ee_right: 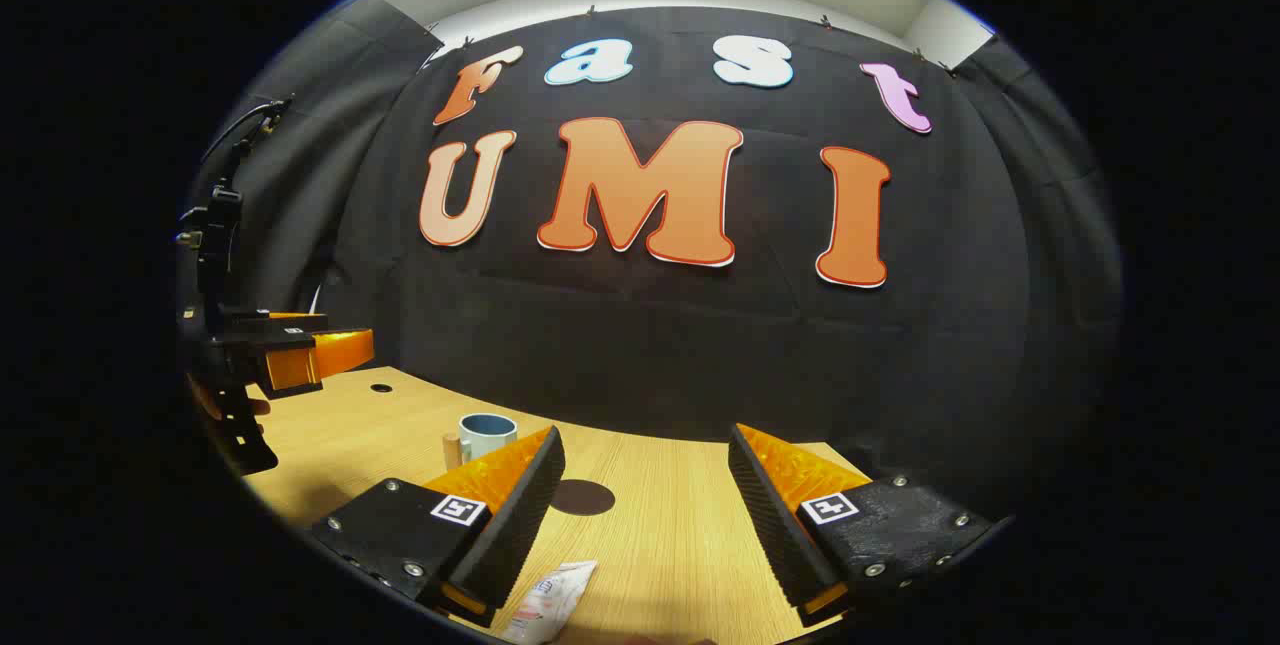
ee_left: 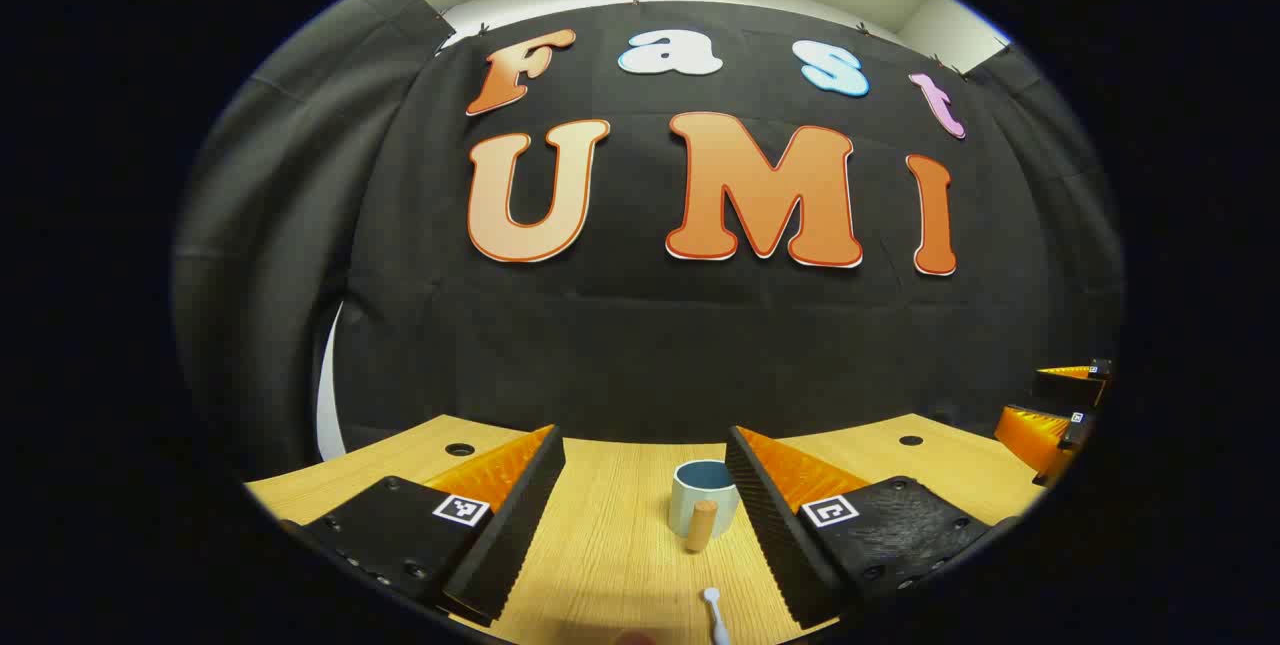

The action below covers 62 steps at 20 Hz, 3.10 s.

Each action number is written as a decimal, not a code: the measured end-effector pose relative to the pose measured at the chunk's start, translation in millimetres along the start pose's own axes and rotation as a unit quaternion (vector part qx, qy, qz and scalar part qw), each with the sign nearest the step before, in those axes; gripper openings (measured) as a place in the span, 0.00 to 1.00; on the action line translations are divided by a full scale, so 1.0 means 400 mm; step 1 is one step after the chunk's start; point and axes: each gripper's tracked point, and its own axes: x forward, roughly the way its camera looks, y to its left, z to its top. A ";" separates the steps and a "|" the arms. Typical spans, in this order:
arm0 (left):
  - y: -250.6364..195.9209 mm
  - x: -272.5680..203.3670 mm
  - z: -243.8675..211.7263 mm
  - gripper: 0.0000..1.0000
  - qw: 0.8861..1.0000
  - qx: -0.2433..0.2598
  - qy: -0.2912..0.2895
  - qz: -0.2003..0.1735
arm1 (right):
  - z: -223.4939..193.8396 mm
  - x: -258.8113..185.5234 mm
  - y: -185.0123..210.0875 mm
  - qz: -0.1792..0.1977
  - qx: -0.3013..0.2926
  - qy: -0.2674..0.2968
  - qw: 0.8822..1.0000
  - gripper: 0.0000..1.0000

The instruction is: Put the toothbrush and toothpaste on the desktop into the cup, then pick up the cup and place it on the coaster on the desktop.

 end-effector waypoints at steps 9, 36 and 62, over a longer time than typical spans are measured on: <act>-0.016 -0.002 0.000 0.97 1.000 0.010 -0.001 -0.003 | 0.003 -0.004 -0.003 -0.005 0.000 0.001 1.000 0.99; -0.118 -0.050 -0.344 0.98 0.978 0.039 0.197 -0.050 | -0.308 -0.038 0.118 0.062 0.010 0.199 0.978 0.99; -0.186 -0.162 -0.585 0.49 0.914 0.022 0.402 -0.045 | -0.509 -0.070 0.180 0.091 0.029 0.348 0.933 0.23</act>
